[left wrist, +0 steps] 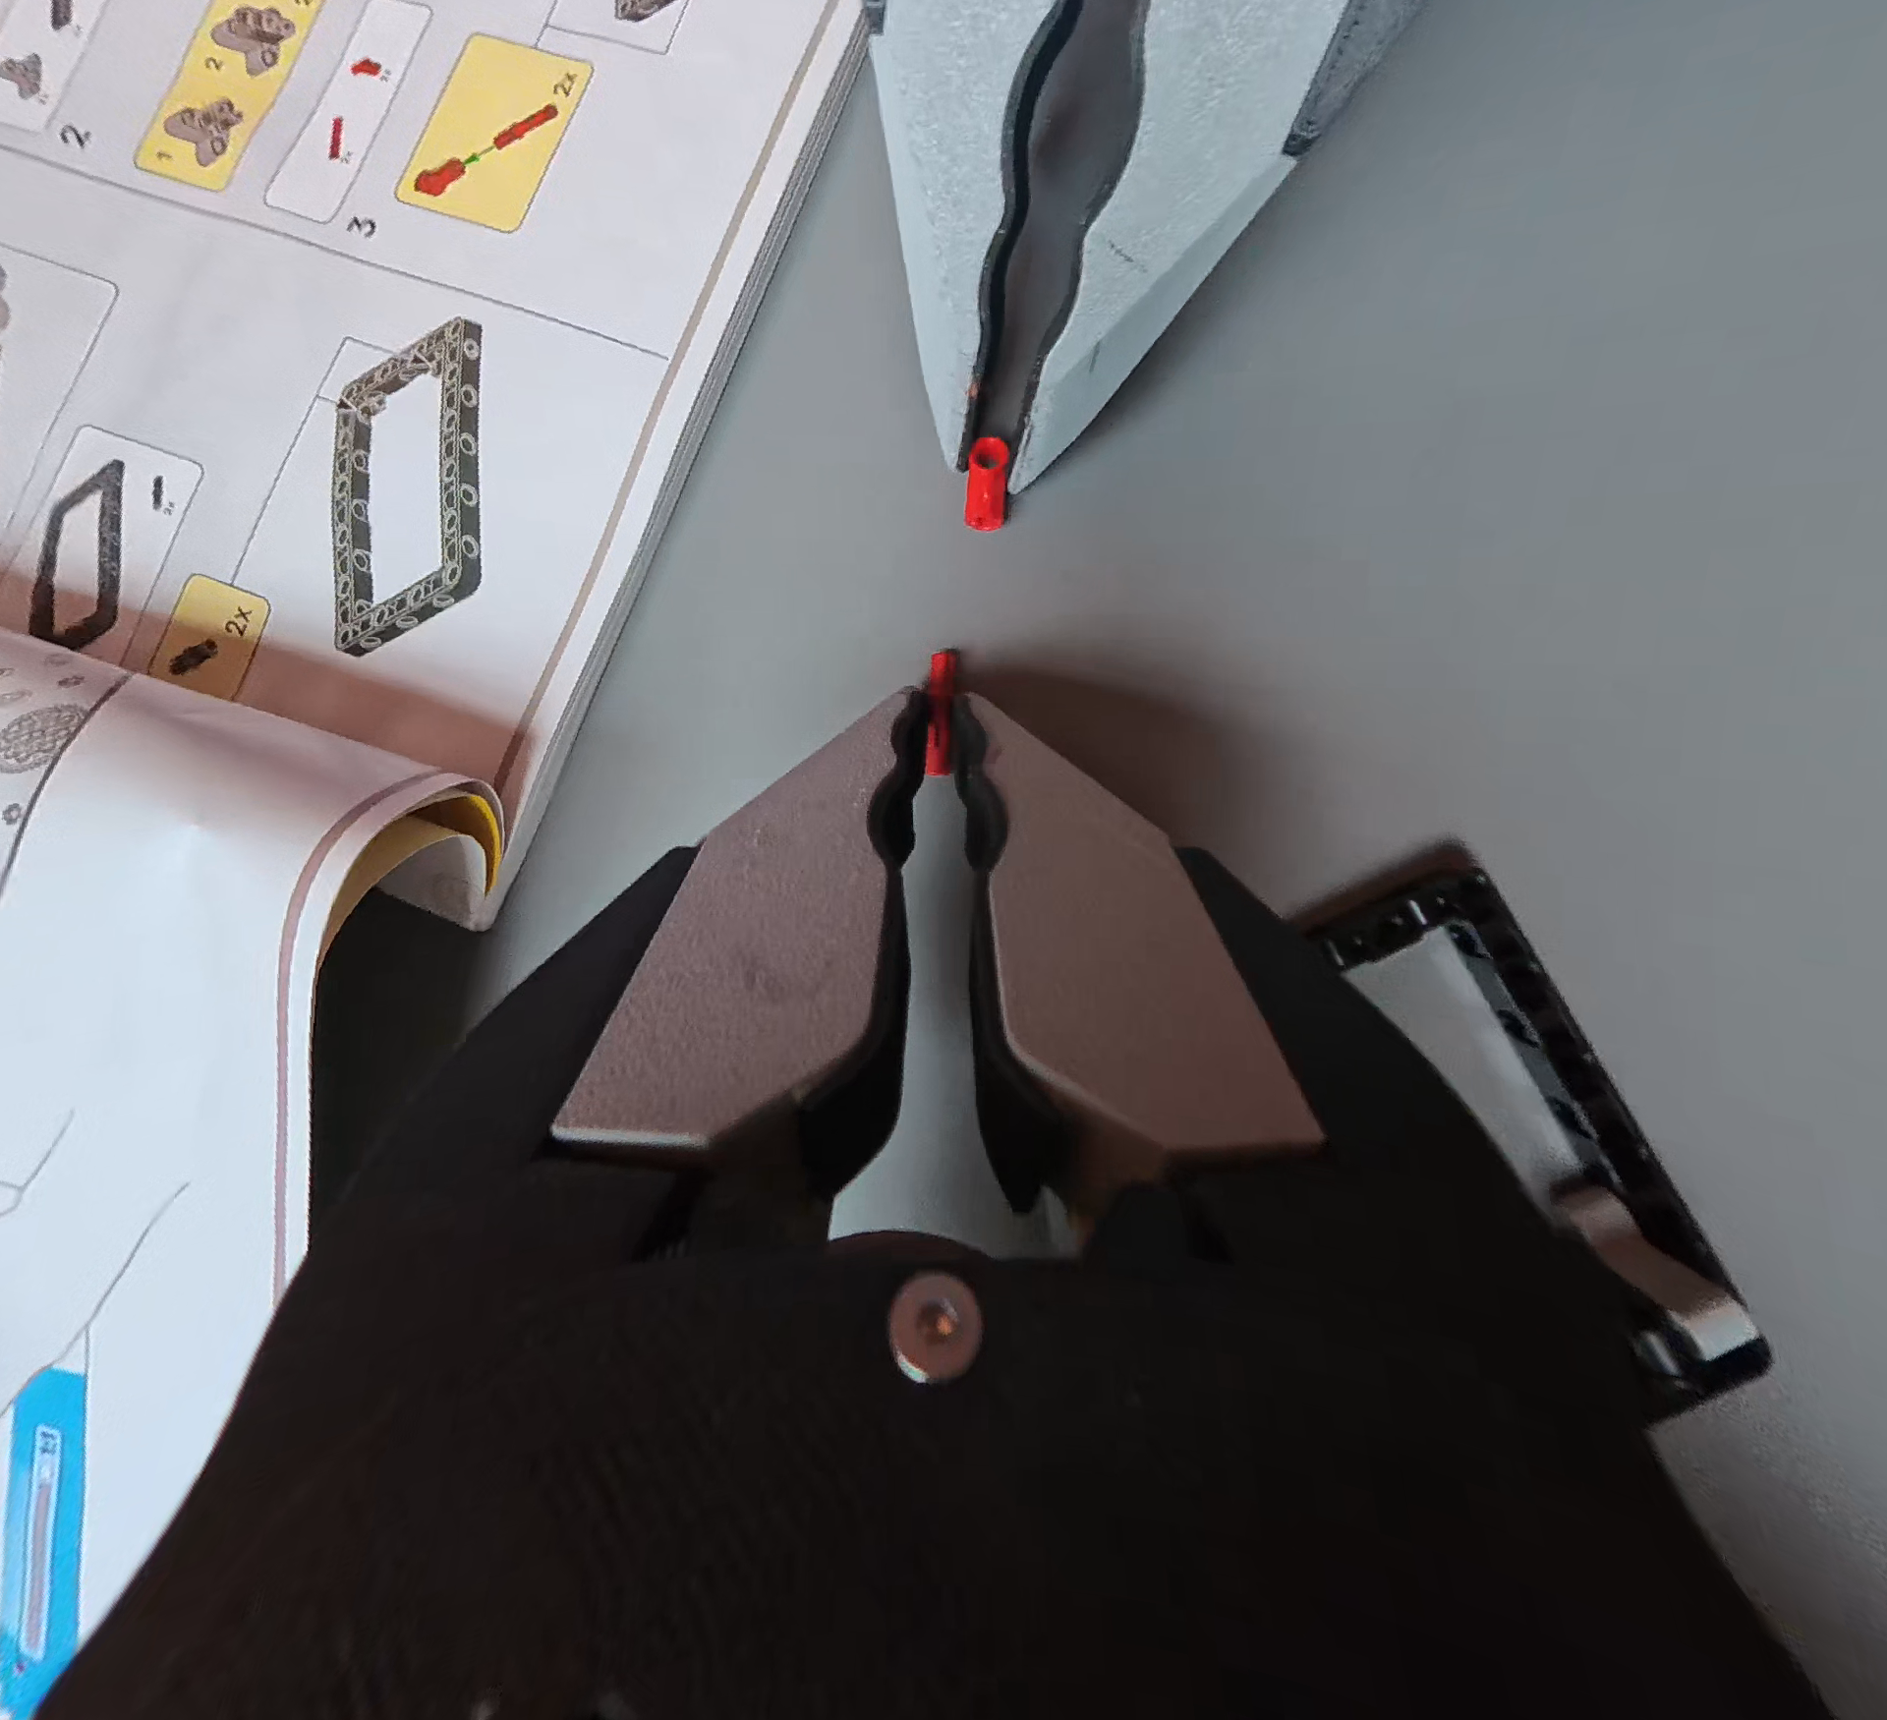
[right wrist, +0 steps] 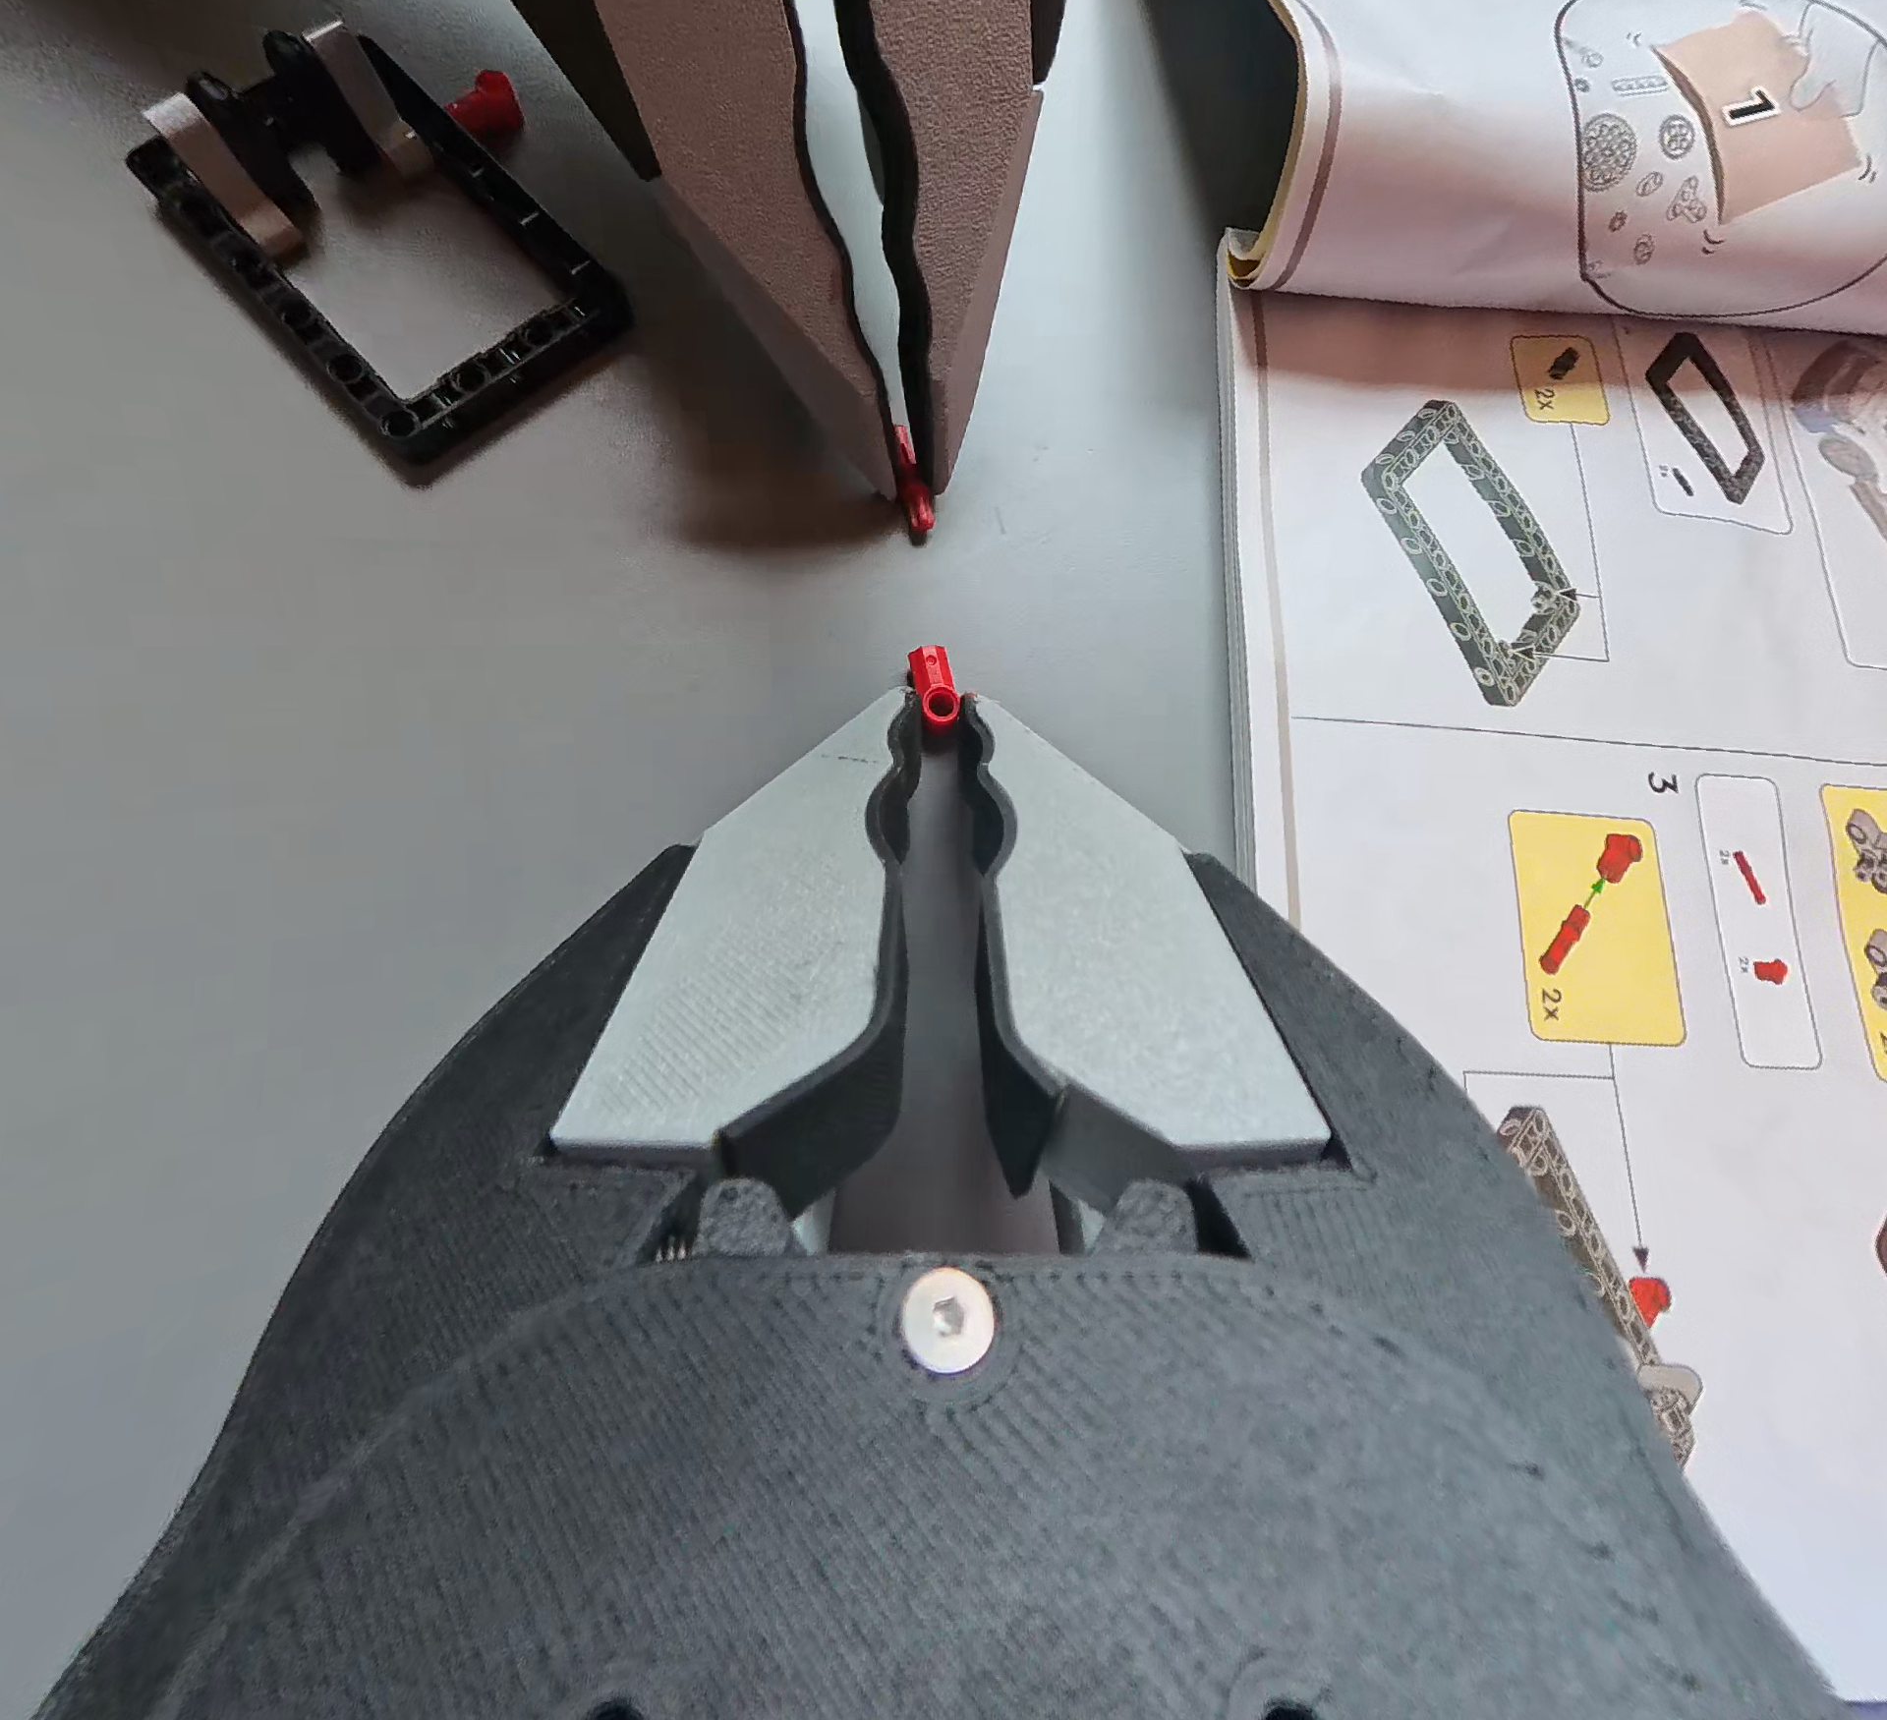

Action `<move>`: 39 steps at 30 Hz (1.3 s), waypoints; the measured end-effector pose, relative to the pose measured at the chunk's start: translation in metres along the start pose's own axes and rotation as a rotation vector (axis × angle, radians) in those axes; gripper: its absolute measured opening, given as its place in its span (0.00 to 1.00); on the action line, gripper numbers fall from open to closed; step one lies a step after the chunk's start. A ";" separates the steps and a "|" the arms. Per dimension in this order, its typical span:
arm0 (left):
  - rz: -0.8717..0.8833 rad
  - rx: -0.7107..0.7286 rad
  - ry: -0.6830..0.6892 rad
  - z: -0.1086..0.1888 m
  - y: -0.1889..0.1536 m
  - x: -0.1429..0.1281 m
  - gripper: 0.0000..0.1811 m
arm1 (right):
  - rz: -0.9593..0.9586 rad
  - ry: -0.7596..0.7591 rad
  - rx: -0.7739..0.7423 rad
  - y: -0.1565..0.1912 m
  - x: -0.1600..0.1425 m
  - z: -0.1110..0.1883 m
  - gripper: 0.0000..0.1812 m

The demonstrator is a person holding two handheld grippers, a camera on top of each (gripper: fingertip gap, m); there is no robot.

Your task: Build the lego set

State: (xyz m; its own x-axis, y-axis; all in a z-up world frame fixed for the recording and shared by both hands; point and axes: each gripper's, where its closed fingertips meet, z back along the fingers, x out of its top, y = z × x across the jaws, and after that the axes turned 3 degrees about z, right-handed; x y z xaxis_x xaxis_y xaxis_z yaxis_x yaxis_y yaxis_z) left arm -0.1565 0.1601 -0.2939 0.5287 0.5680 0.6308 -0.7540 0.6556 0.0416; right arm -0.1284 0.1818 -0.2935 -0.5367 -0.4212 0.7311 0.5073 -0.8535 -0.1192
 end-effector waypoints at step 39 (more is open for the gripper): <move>-0.024 -0.026 -0.212 0.001 -0.017 0.022 0.02 | 0.002 -0.088 0.145 0.012 0.009 0.010 0.02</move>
State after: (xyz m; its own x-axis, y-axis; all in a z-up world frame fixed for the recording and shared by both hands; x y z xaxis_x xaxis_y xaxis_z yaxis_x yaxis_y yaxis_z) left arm -0.1328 0.1606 -0.2797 0.4504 0.4370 0.7786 -0.7306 0.6816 0.0401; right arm -0.1208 0.1709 -0.2815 -0.4773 -0.3889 0.7880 0.6041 -0.7964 -0.0271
